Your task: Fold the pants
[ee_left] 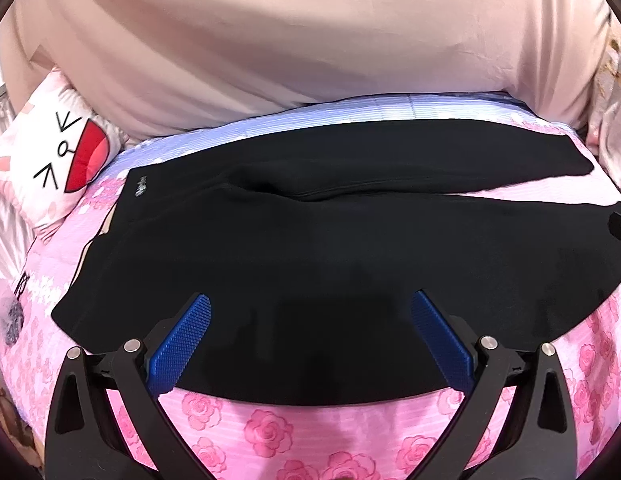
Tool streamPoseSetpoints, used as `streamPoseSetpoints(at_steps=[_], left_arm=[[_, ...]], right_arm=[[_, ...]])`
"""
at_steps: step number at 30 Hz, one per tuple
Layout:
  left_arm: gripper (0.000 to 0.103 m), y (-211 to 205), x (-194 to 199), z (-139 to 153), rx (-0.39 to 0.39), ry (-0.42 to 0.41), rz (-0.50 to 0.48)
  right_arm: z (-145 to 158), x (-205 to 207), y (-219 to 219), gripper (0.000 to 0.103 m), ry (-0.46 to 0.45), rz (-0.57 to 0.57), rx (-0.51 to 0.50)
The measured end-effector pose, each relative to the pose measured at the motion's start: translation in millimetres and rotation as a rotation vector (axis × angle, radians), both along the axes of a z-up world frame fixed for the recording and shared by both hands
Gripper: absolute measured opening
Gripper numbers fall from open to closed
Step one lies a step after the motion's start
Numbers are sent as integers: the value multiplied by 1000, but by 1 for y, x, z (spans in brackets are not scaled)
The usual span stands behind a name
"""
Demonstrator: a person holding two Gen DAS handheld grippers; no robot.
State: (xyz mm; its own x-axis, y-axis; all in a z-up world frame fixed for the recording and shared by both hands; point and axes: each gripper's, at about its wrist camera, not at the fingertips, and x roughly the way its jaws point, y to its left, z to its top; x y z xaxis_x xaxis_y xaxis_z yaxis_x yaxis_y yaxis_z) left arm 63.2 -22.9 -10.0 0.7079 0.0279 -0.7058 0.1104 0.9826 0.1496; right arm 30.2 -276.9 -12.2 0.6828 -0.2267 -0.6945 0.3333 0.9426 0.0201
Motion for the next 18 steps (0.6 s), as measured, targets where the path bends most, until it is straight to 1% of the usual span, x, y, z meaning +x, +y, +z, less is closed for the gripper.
streamPoseSetpoints(at_steps=[2, 4, 5, 6, 8, 10, 12, 16, 18], left_arm=[[98, -1, 3, 1, -2, -4, -9], [98, 2, 10, 4, -21, 1, -28], [98, 5, 15, 6, -31, 1, -28], [98, 8, 19, 8, -38, -1, -25], [98, 17, 31, 13, -50, -17, -20], [98, 29, 49, 16, -50, -20, 4], [98, 44, 69, 20, -33, -30, 51], [98, 81, 115, 27, 56, -45, 150], [98, 106, 140, 31, 52, -23, 187]], right_arm=[[1, 8, -5, 98, -4, 20, -10], [4, 26, -23, 98, 6, 11, -41], [5, 39, -39, 98, 6, 0, -45], [4, 59, -68, 98, 14, -24, -31], [-1, 100, -121, 97, 36, -54, 26], [-8, 137, -167, 96, 51, -87, 34], [-19, 177, -209, 96, 91, -131, -8], [-49, 226, -256, 96, 185, -145, 8], [-62, 243, -270, 96, 216, -147, 0]])
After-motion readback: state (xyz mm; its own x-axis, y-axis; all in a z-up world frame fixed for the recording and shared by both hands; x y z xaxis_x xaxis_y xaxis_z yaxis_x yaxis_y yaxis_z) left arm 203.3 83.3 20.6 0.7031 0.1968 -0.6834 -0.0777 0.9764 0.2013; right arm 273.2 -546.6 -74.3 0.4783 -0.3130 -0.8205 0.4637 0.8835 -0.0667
